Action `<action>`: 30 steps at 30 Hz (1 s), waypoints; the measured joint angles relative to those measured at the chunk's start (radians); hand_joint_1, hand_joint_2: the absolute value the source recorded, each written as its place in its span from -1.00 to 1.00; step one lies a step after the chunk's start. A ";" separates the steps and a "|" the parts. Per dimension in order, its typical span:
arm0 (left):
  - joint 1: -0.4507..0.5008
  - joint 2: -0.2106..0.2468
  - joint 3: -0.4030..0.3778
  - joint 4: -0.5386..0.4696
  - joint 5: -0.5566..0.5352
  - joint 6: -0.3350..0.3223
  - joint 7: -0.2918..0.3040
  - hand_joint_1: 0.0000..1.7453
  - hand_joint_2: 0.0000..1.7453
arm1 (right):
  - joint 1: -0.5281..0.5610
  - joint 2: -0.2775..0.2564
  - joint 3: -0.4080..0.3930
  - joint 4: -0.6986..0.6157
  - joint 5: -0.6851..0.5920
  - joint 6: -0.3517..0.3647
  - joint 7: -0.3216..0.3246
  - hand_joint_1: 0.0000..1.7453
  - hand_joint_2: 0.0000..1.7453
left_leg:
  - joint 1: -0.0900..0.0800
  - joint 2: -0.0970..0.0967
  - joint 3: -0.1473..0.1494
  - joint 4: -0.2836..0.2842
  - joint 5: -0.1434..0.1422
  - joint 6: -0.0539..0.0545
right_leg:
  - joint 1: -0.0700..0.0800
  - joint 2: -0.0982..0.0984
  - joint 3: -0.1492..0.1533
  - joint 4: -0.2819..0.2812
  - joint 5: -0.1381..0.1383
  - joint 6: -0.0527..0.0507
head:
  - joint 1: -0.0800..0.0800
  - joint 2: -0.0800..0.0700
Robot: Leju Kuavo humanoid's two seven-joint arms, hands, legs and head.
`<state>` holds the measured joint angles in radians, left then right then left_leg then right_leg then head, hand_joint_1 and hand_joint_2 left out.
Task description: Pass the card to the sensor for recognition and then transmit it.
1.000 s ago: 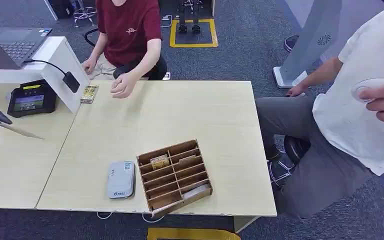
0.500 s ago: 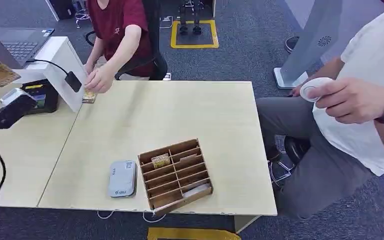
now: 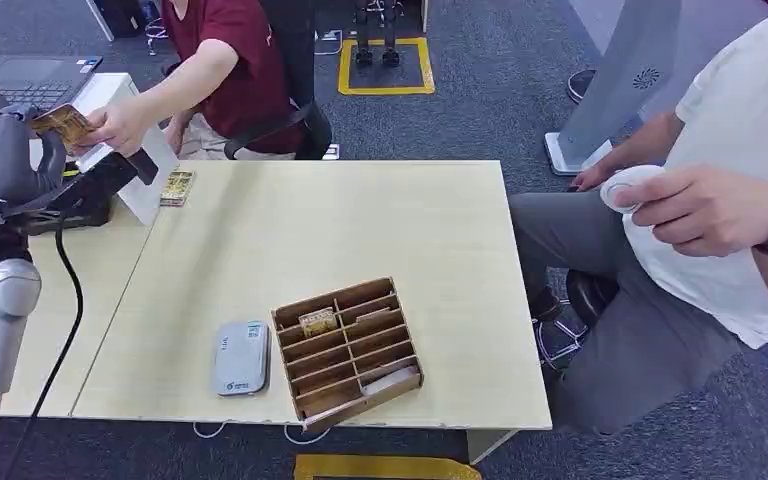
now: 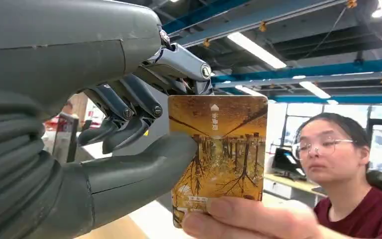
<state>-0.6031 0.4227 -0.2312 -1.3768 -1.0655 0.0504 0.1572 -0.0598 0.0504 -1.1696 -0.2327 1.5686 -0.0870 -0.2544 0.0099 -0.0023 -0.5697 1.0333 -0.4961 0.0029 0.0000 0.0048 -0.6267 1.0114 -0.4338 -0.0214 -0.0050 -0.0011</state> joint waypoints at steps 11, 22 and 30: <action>-0.005 -0.016 -0.002 0.024 0.005 0.000 0.000 1.00 1.00 | 0.003 -0.001 0.000 0.000 0.000 0.000 0.002 -1.00 1.00 | 0.000 0.003 0.000 0.000 0.000 0.000 | 0.000 0.003 -0.001 0.000 0.000 -0.001 | 0.000 0.000; 0.002 -0.021 -0.002 0.028 0.021 -0.013 -0.011 -1.00 1.00 | 0.005 -0.002 0.002 0.000 0.000 -0.004 -0.008 -1.00 1.00 | 0.000 0.003 -0.002 0.000 0.000 0.000 | 0.000 0.003 -0.002 0.000 0.000 -0.001 | 0.000 0.000; 0.114 0.031 0.018 0.006 0.064 0.095 -0.065 -1.00 1.00 | 0.009 -0.003 0.002 0.000 0.000 -0.006 -0.004 -1.00 1.00 | 0.000 0.006 -0.001 -0.001 -0.001 -0.001 | 0.000 0.006 -0.002 0.001 0.000 -0.001 | 0.001 0.000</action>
<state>-0.4887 0.4540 -0.2128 -1.3707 -1.0010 0.1454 0.0919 -0.0504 0.0473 -1.1677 -0.2327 1.5690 -0.0931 -0.2586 0.0103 0.0033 -0.5707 1.0322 -0.4970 0.0020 0.0001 0.0103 -0.6288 1.0125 -0.4336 -0.0223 -0.0042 -0.0011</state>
